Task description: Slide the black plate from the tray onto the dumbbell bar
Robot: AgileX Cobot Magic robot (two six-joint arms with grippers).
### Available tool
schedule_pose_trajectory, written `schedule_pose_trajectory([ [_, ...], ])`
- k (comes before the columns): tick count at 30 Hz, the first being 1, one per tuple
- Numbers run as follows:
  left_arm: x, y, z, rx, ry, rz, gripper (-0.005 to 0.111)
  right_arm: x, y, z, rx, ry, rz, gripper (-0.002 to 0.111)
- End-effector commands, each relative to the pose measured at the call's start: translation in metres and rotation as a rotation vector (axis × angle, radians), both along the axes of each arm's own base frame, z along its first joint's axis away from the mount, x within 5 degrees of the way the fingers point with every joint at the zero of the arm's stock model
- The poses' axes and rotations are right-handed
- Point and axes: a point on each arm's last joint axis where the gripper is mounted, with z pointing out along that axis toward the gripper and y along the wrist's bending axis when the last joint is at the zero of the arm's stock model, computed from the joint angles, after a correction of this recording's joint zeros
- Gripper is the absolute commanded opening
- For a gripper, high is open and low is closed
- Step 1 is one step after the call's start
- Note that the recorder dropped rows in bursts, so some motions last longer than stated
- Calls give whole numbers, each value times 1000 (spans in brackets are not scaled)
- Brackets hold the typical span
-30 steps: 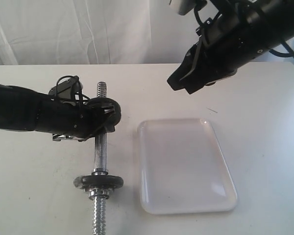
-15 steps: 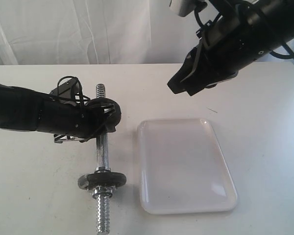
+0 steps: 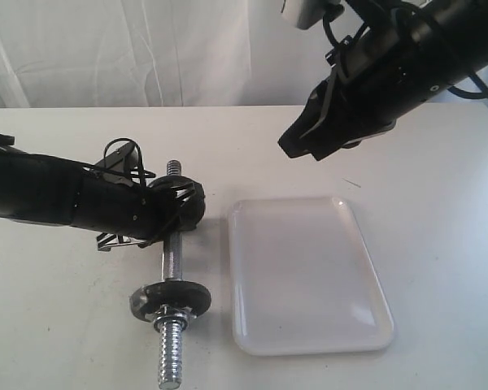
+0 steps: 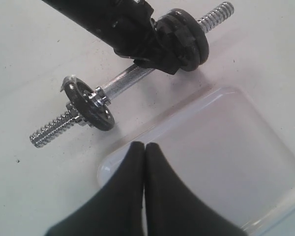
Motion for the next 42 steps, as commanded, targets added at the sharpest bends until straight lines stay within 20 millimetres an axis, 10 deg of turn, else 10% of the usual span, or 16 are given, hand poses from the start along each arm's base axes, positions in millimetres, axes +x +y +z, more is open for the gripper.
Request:
schedule_pose_trajectory([
  [1, 0, -10, 27, -103, -57, -60, 0, -1, -2, 3, 6, 7, -5, 0],
  [42, -2, -18, 4, -139, 16, -119, 0, -5, -2, 1, -1, 41, 14, 0],
])
